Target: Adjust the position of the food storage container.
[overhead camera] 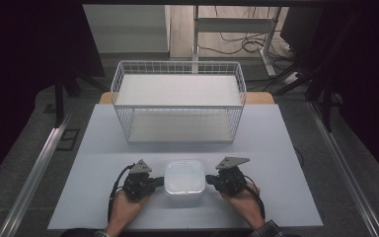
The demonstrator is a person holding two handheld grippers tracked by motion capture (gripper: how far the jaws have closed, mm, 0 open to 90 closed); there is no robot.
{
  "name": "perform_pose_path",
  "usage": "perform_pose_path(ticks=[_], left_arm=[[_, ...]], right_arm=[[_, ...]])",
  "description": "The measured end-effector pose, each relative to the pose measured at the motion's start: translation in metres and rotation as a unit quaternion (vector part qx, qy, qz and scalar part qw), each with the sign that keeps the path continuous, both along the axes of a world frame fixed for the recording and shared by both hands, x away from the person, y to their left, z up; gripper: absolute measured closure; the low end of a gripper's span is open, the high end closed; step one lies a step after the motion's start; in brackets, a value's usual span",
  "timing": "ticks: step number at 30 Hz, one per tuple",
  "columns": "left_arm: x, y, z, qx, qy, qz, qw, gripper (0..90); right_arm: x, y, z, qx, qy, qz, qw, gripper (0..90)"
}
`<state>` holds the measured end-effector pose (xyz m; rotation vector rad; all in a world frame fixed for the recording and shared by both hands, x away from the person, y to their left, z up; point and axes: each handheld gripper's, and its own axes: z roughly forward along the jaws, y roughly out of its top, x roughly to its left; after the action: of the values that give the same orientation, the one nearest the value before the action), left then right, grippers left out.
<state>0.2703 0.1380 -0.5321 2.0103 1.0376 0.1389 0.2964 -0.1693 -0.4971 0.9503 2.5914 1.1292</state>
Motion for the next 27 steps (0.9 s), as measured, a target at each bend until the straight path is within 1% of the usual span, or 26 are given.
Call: perform_pose_path(ticks=[3,5,6,7,8,9,10,11,12,13,14,15,16,17,18,19,20,21,22,23,24,25,27], left_arm=[[0.002,0.001,-0.001,0.0,0.0,-0.003,1.0,89.5],[0.001,0.004,0.002,0.007,-0.008,0.002,0.9999,87.3],[0.0,0.006,0.005,0.009,-0.012,0.005,0.9999,85.8],[0.0,0.006,0.005,0.009,-0.012,0.005,0.9999,82.8],[-0.002,0.014,0.008,0.004,-0.013,0.007,0.9999,77.2],[-0.005,0.018,0.01,-0.003,-0.012,0.008,0.9999,72.2],[-0.005,0.018,0.01,-0.003,-0.012,0.008,0.9999,67.1],[-0.008,0.021,0.011,-0.003,-0.014,0.006,0.9999,67.1],[-0.014,0.026,0.012,0.005,-0.02,0.003,0.9998,54.5],[-0.014,0.026,0.012,0.005,-0.02,0.003,0.9998,49.7],[-0.018,0.029,0.012,0.005,-0.024,-0.001,0.9997,49.7],[-0.02,0.03,0.011,0.004,-0.026,-0.004,0.9997,36.6],[-0.023,0.033,0.01,0.0,-0.025,-0.011,0.9996,31.1],[-0.024,0.034,0.009,-0.002,-0.023,-0.013,0.9996,26.4],[-0.024,0.034,0.009,-0.002,-0.023,-0.013,0.9996,23.6],[-0.027,0.035,0.008,-0.005,-0.02,-0.018,0.9996,23.6],[-0.028,0.036,0.007,-0.008,-0.02,-0.019,0.9996,19.4],[-0.029,0.037,0.007,-0.009,-0.019,-0.021,0.9996,19.4],[-0.031,0.037,0.008,-0.007,-0.022,-0.026,0.9994,18.3],[-0.033,0.038,0.008,-0.002,-0.032,-0.03,0.999,14.3],[-0.033,0.038,0.008,-0.002,-0.032,-0.03,0.999,13.2],[-0.033,0.038,0.008,0.0,-0.035,-0.034,0.9988,13.2],[-0.032,0.037,0.007,0.004,-0.038,-0.042,0.9984,8.6]], right_arm=[[-0.004,0.001,-0.001,-0.008,-0.006,0.001,0.9999,88.5],[-0.005,0.001,0.0,-0.013,-0.01,0.001,0.9999,87.7],[-0.006,0.0,0.001,-0.016,-0.015,-0.002,0.9998,86.8],[-0.006,-0.002,0.002,-0.022,-0.023,-0.008,0.9995,85.2],[-0.007,-0.005,0.004,-0.027,-0.034,-0.011,0.999,82.4],[-0.007,-0.008,0.006,-0.027,-0.043,-0.015,0.9986,79.7],[-0.007,-0.008,0.006,-0.027,-0.043,-0.015,0.9986,79.7],[-0.008,-0.012,0.008,-0.025,-0.05,-0.018,0.9983,75.9],[-0.009,-0.02,0.011,-0.017,-0.059,-0.02,0.9979,67.1],[-0.009,-0.02,0.011,-0.017,-0.059,-0.02,0.9979,67.1],[-0.01,-0.022,0.012,-0.013,-0.062,-0.022,0.9977,64.0],[-0.013,-0.025,0.012,-0.007,-0.066,-0.019,0.9976,53.5],[-0.014,-0.027,0.012,-0.007,-0.068,-0.017,0.9975,47.3],[-0.015,-0.027,0.012,-0.008,-0.069,-0.015,0.9974,40.6],[-0.015,-0.027,0.012,-0.008,-0.069,-0.015,0.9974,40.6],[-0.016,-0.028,0.01,-0.011,-0.072,-0.013,0.9973,34.3],[-0.019,-0.031,0.005,-0.014,-0.071,-0.01,0.9973,22.4],[-0.019,-0.031,0.005,-0.014,-0.071,-0.01,0.9973,22.4],[-0.019,-0.032,0.003,-0.015,-0.069,-0.01,0.9974,19.5],[-0.021,-0.034,-0.002,-0.014,-0.062,-0.016,0.9978,13.0],[-0.021,-0.034,-0.002,-0.014,-0.062,-0.016,0.9978,13.0],[-0.021,-0.035,-0.003,-0.012,-0.059,-0.017,0.9981,11.2],[-0.022,-0.034,-0.003,-0.012,-0.062,-0.02,0.9978,6.4]])
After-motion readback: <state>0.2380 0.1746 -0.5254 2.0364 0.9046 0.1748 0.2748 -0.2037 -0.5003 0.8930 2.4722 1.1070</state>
